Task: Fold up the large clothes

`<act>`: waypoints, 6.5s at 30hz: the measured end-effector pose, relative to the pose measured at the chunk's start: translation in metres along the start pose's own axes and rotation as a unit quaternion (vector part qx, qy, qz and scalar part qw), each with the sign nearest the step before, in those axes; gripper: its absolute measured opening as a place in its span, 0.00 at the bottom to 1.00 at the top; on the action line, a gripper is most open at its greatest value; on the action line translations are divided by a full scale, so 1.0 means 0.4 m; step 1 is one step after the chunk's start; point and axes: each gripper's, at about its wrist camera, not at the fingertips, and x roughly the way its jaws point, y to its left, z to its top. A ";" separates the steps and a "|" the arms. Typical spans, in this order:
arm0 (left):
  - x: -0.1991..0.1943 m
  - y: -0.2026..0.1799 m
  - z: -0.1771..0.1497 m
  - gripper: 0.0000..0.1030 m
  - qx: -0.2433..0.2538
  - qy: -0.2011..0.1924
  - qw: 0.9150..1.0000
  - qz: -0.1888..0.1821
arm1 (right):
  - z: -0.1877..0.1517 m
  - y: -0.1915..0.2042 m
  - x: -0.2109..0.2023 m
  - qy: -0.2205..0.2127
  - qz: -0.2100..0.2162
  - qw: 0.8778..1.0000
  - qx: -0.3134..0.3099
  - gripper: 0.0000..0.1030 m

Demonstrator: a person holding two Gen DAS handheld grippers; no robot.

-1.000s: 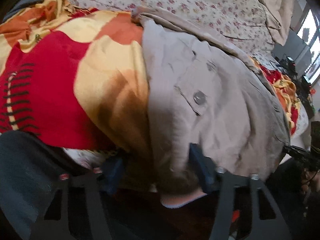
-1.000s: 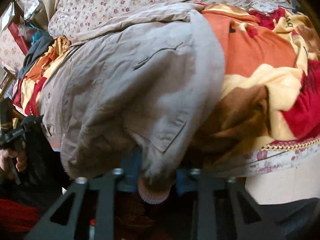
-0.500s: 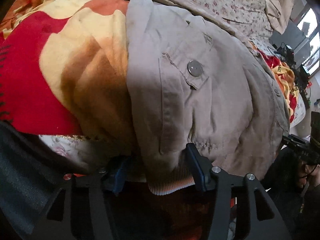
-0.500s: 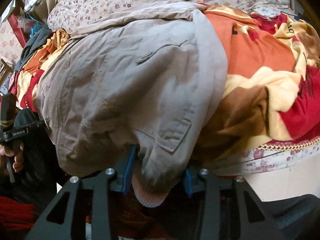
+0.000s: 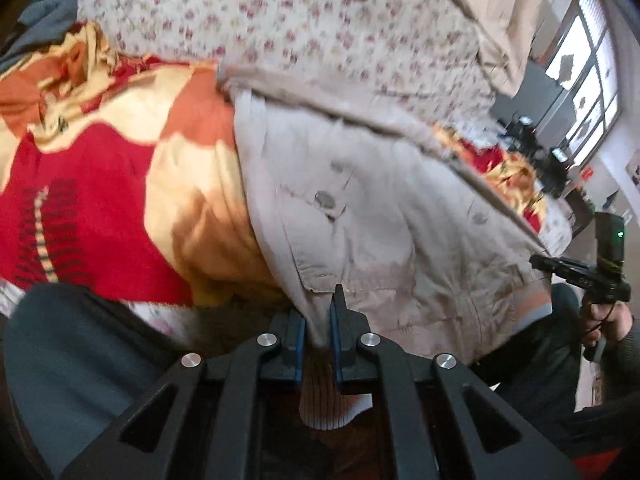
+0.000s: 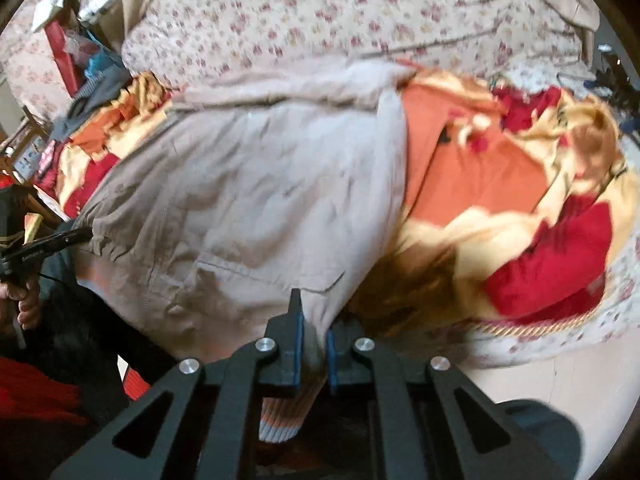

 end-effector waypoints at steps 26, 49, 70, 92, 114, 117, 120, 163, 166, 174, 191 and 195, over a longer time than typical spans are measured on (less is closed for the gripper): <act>-0.072 0.013 0.168 0.00 -0.002 -0.076 0.996 -0.040 | 0.137 -0.086 -0.117 -0.169 0.076 0.979 0.087 0.08; 0.009 0.050 0.310 0.00 -0.063 -0.023 0.996 -0.056 | 0.389 -0.148 0.039 -0.182 0.047 0.973 0.132 0.08; 0.056 -0.014 0.032 0.00 -0.092 0.059 0.992 -0.055 | 0.184 -0.131 -0.008 -0.119 0.046 0.984 0.128 0.08; -0.191 -0.089 0.337 0.00 -0.001 -0.068 0.995 -0.079 | 0.229 -0.101 -0.099 -0.151 0.095 0.978 0.105 0.08; -0.011 0.077 0.180 0.11 -0.058 -0.031 0.998 0.020 | 0.205 -0.148 -0.043 -0.130 0.066 0.981 0.129 0.08; -0.011 0.084 0.172 0.11 -0.064 -0.035 0.997 0.021 | 0.196 -0.155 -0.039 -0.129 0.063 0.981 0.131 0.08; -0.011 0.090 0.166 0.12 -0.069 -0.039 0.997 0.021 | 0.189 -0.160 -0.035 -0.129 0.061 0.981 0.133 0.08; 0.104 -0.023 -0.016 0.00 -0.081 0.108 0.981 -0.138 | 0.184 -0.162 -0.026 -0.134 0.062 0.981 0.129 0.08; 0.022 -0.040 0.057 0.00 -0.059 0.056 0.984 -0.157 | 0.185 -0.164 -0.031 -0.139 0.062 0.980 0.129 0.08; -0.057 0.063 0.261 0.00 -0.090 -0.061 0.984 -0.144 | 0.224 -0.178 -0.049 -0.161 0.059 0.976 0.137 0.04; 0.260 0.099 0.726 0.00 -0.063 -0.049 0.997 -0.006 | 0.633 -0.250 0.254 -0.145 -0.024 0.971 0.190 0.02; 0.381 0.132 0.783 0.00 -0.070 -0.045 0.996 0.019 | 0.668 -0.301 0.373 -0.127 -0.039 0.967 0.218 0.02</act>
